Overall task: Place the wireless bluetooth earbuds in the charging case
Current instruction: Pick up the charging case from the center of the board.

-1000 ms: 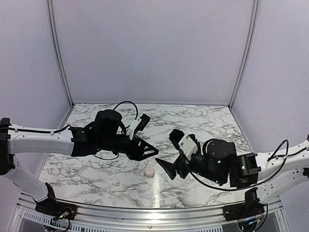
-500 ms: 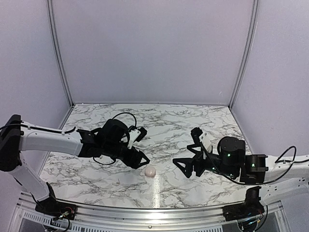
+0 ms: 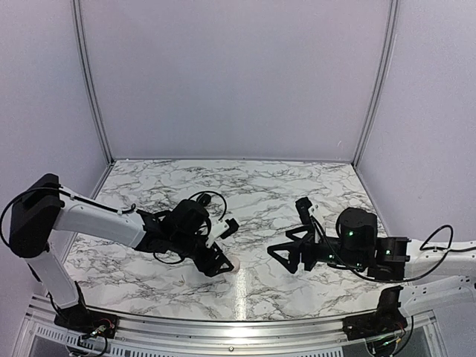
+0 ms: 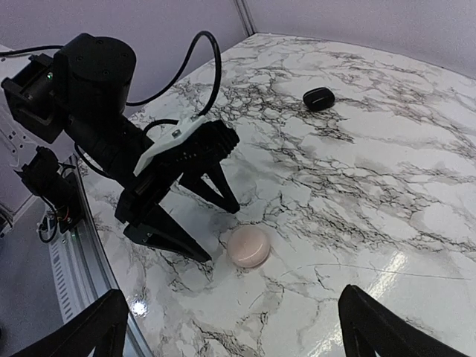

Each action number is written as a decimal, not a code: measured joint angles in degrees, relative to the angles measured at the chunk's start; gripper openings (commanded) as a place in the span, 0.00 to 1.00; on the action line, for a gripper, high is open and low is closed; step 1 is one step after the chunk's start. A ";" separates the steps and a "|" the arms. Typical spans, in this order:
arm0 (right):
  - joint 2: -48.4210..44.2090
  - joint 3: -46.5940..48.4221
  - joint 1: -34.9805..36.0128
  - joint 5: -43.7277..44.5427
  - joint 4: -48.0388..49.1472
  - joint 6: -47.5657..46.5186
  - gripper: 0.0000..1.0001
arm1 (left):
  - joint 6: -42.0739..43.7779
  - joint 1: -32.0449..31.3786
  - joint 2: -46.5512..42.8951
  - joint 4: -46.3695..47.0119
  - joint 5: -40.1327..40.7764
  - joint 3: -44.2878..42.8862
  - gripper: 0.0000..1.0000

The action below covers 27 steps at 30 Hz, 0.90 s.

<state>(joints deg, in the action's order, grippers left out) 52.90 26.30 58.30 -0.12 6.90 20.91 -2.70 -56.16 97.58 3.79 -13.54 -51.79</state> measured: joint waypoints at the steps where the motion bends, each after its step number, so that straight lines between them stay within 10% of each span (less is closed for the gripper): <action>1: -0.11 -0.17 -0.22 -0.28 -0.04 0.17 0.98 | 0.55 -0.04 0.76 0.37 -0.07 0.00 0.74; 27: 3.30 1.31 -16.09 -15.89 -4.90 1.57 0.98 | 6.29 -2.27 9.35 5.79 6.54 -2.32 0.46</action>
<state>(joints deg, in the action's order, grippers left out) 56.21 27.62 42.22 -16.01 2.00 22.48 3.60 -58.43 106.94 9.58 -7.01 -54.11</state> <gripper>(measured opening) 0.985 0.523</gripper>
